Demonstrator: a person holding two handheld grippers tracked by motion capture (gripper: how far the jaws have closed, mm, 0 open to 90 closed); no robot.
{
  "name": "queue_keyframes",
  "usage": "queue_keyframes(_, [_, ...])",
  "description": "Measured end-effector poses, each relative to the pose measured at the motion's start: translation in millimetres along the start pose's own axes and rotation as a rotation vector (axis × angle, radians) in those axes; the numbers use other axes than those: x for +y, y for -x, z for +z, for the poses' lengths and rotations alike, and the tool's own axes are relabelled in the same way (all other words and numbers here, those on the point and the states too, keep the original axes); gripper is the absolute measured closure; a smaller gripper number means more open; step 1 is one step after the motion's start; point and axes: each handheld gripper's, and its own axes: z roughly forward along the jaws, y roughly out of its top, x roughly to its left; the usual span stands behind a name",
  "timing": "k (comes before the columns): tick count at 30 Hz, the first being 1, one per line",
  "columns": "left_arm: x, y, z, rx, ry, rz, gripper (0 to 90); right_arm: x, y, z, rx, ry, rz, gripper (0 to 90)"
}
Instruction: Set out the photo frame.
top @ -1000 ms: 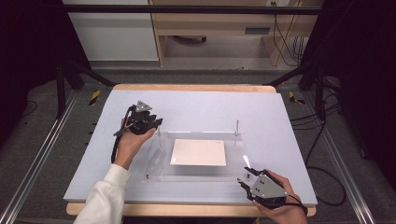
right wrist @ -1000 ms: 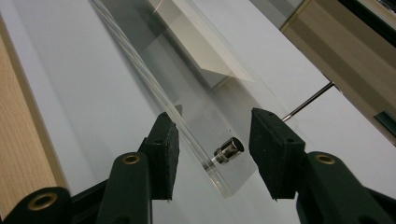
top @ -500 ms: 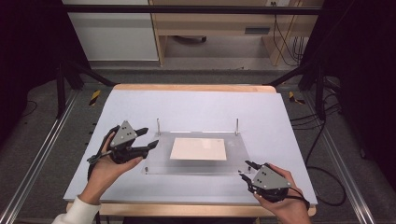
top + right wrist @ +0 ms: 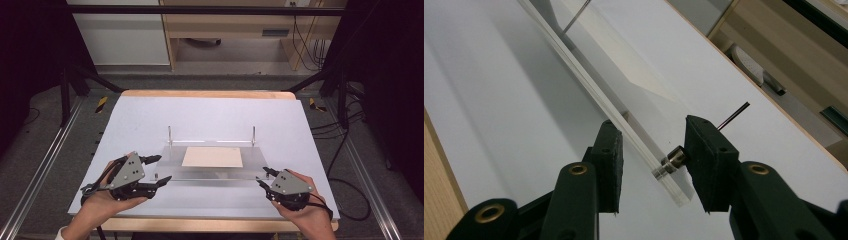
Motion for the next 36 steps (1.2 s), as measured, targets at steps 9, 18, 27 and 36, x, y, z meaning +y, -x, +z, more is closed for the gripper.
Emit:
queue_keyframes(9, [-1.5, 16.1, 11.9, 0.032, -0.123, 0.18, 41.1, 4.2, 4.2, -0.2, 0.006, -0.003, 0.017, 60.5])
queue_keyframes(18, [-2.4, 13.3, 20.6, 0.035, -0.143, 0.205, 51.5, 7.5, 7.4, -0.1, 0.013, -0.01, 0.023, 60.5])
queue_keyframes(27, [-5.3, 16.6, 27.2, 0.046, -0.176, 0.248, 57.3, 8.5, 8.4, -0.2, 0.014, -0.012, 0.027, 60.5])
queue_keyframes(36, [-4.8, 6.2, 27.1, 0.069, -0.141, 0.207, 69.6, 13.8, 15.1, 0.0, 0.024, -0.012, 0.045, 60.6])
